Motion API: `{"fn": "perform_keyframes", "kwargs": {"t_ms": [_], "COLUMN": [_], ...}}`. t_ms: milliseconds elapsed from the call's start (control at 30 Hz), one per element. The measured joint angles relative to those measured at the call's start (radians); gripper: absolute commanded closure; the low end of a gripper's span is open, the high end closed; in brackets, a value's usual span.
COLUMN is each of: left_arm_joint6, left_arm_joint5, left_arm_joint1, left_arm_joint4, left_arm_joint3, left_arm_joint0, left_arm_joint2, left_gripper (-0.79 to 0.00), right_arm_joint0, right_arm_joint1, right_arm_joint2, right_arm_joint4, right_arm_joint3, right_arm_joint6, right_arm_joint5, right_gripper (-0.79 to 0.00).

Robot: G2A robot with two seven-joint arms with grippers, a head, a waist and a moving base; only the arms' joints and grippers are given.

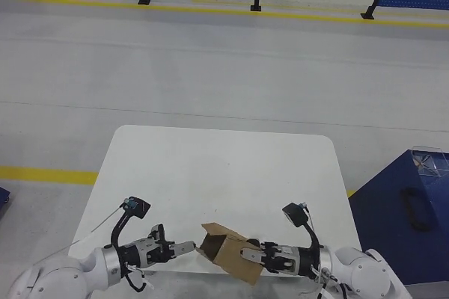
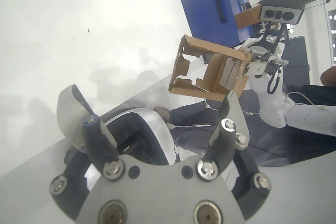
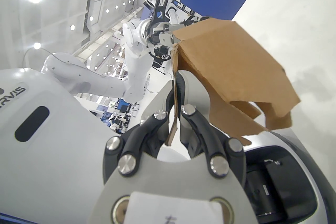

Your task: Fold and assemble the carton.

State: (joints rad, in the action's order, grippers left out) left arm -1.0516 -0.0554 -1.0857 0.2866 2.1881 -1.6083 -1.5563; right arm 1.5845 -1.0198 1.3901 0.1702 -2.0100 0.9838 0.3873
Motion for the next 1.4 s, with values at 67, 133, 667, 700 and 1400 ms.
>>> {"fn": "perform_keyframes", "kwargs": {"t_ms": [67,133,667,700,1400], "left_arm_joint6": [-0.013,-0.043,-0.206,-0.215,-0.243], "left_arm_joint5": [0.008,0.016,0.121,0.127,0.156], "left_arm_joint1": [0.003,0.007,0.023,0.024,0.033], "left_arm_joint4": [0.008,0.036,0.125,0.133,-0.007], "left_arm_joint3": [0.003,0.008,-0.028,-0.032,-0.131], "left_arm_joint0": [0.004,0.014,0.146,0.157,0.257], "left_arm_joint2": [0.003,0.006,0.142,0.153,0.208], "left_gripper": [-0.785,-0.785,-0.785,-0.785,-0.785], "right_arm_joint0": [-0.005,-0.008,-0.014,-0.015,-0.06], "right_arm_joint1": [0.002,0.003,0.015,0.015,0.021], "right_arm_joint2": [-0.005,-0.01,-0.041,-0.043,-0.096], "right_arm_joint4": [-0.009,-0.019,-0.026,-0.023,-0.036], "right_arm_joint3": [0.001,-0.001,-0.024,-0.026,-0.017], "right_arm_joint6": [0.015,0.026,0.078,0.078,0.065], "right_arm_joint5": [-0.004,-0.007,-0.003,-0.004,-0.026], "right_gripper": [0.0,0.0,0.0,0.0,0.0]}}
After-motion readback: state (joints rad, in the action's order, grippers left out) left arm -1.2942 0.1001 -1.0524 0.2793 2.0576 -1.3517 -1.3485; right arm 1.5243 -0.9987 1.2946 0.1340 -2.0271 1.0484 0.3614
